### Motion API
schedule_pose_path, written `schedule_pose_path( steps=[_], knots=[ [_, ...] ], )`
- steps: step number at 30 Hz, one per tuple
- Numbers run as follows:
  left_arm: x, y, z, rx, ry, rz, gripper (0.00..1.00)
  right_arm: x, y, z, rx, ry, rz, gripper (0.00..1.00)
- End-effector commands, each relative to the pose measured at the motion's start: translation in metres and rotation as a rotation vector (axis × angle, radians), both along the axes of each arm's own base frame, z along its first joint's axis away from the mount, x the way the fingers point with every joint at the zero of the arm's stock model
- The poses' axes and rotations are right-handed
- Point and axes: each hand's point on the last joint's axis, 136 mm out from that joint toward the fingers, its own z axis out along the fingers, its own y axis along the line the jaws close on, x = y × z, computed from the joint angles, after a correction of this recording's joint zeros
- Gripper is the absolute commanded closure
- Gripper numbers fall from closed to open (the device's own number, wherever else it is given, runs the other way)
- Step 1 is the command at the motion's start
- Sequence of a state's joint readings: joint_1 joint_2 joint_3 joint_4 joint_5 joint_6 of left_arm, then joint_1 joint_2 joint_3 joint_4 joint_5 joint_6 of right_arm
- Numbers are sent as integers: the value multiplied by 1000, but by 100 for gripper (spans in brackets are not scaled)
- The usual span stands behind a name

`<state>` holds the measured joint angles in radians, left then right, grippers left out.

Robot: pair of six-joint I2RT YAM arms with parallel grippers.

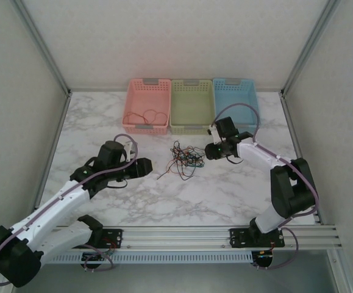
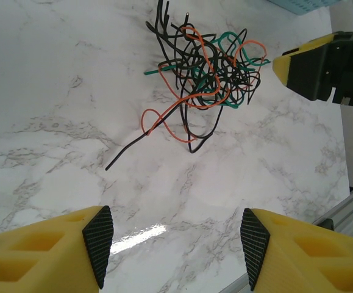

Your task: Untangle the cables

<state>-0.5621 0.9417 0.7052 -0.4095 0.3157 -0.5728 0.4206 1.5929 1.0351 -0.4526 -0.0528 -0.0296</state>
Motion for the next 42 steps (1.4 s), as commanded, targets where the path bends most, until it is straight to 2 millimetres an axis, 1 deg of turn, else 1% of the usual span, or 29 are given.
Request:
schedule_pose_path(
  steps=[1, 3, 5, 8, 11, 15, 20, 25, 31, 33, 36, 39, 42],
  knots=[
    [-5, 5, 15, 36, -36, -19, 40, 10, 6, 19, -67, -77, 185, 53],
    [-7, 7, 16, 47, -38, -23, 40, 1, 10, 19, -84, -53, 295, 50],
    [-9, 7, 16, 45, -37, -32, 40, -6, 9, 18, -118, -39, 396, 50],
    [-11, 7, 16, 48, -35, -40, 40, 0, 5, 22, -186, -51, 461, 50],
    [-11, 8, 17, 55, -39, -39, 40, 6, 4, 24, -234, -24, 512, 51],
    [-11, 10, 19, 57, -45, -36, 40, 8, 5, 19, -268, 8, 601, 52],
    [-13, 12, 19, 64, -44, -35, 41, 7, 9, 7, -275, 45, 693, 52],
    [-14, 13, 20, 63, -47, -29, 41, 10, 17, -3, -251, 58, 725, 53],
    [-14, 14, 19, 66, -45, -25, 41, 3, 27, -12, -189, 93, 748, 54],
    [-14, 15, 18, 70, -45, -22, 41, -1, 28, -14, -182, 113, 748, 55],
    [-14, 15, 19, 70, -44, -22, 41, -3, 30, -10, -169, 108, 745, 56],
    [-14, 15, 18, 70, -44, -22, 41, -4, 36, 0, -144, 90, 730, 56],
    [-13, 15, 18, 71, -44, -21, 41, -11, 41, 6, -128, 85, 725, 56]
  ],
)
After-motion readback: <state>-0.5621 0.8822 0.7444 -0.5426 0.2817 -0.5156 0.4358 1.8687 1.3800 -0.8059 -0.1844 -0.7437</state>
